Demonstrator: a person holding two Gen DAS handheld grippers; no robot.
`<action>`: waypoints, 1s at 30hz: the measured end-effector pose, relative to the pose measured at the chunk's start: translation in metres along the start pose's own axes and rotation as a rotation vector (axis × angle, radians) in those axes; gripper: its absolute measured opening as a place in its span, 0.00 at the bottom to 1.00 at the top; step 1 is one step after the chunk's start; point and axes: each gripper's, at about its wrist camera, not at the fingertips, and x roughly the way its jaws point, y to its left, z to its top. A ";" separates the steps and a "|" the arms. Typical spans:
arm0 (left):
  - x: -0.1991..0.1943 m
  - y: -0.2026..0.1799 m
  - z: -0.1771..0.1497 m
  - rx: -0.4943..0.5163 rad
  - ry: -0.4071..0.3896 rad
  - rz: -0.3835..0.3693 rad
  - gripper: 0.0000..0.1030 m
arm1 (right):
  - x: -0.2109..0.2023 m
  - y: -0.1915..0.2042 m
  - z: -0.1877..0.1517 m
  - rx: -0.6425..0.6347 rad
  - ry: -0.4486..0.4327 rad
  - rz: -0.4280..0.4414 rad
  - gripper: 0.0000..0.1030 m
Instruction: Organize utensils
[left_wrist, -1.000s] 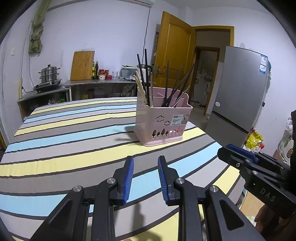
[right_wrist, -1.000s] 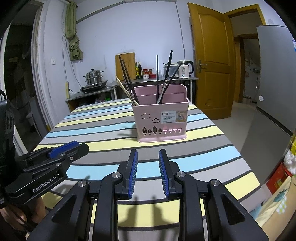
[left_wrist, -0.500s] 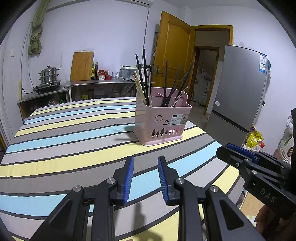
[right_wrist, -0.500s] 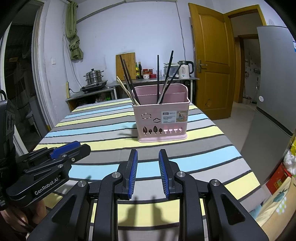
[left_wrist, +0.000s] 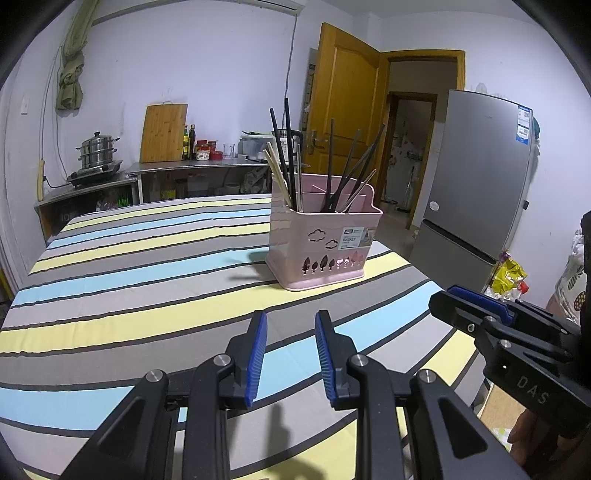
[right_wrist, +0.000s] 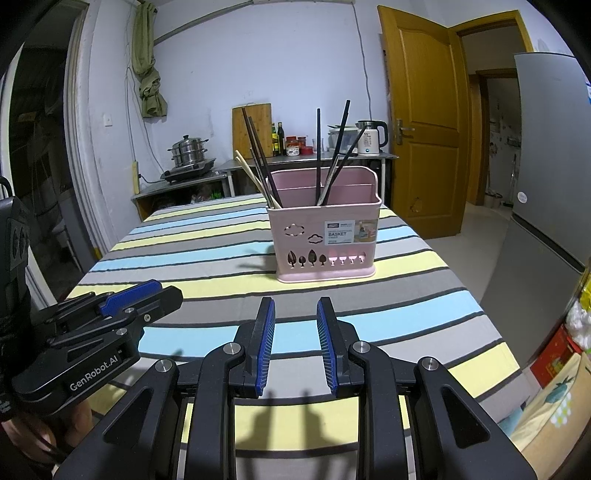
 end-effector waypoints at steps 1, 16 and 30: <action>0.000 0.000 0.000 0.001 0.000 0.001 0.26 | 0.000 0.001 0.000 -0.001 0.000 0.000 0.24; -0.002 0.001 -0.001 0.006 -0.007 0.004 0.26 | 0.000 0.001 0.001 -0.003 -0.001 -0.002 0.24; -0.002 -0.001 -0.001 0.010 -0.009 0.005 0.26 | -0.001 0.002 0.002 -0.004 0.000 -0.001 0.24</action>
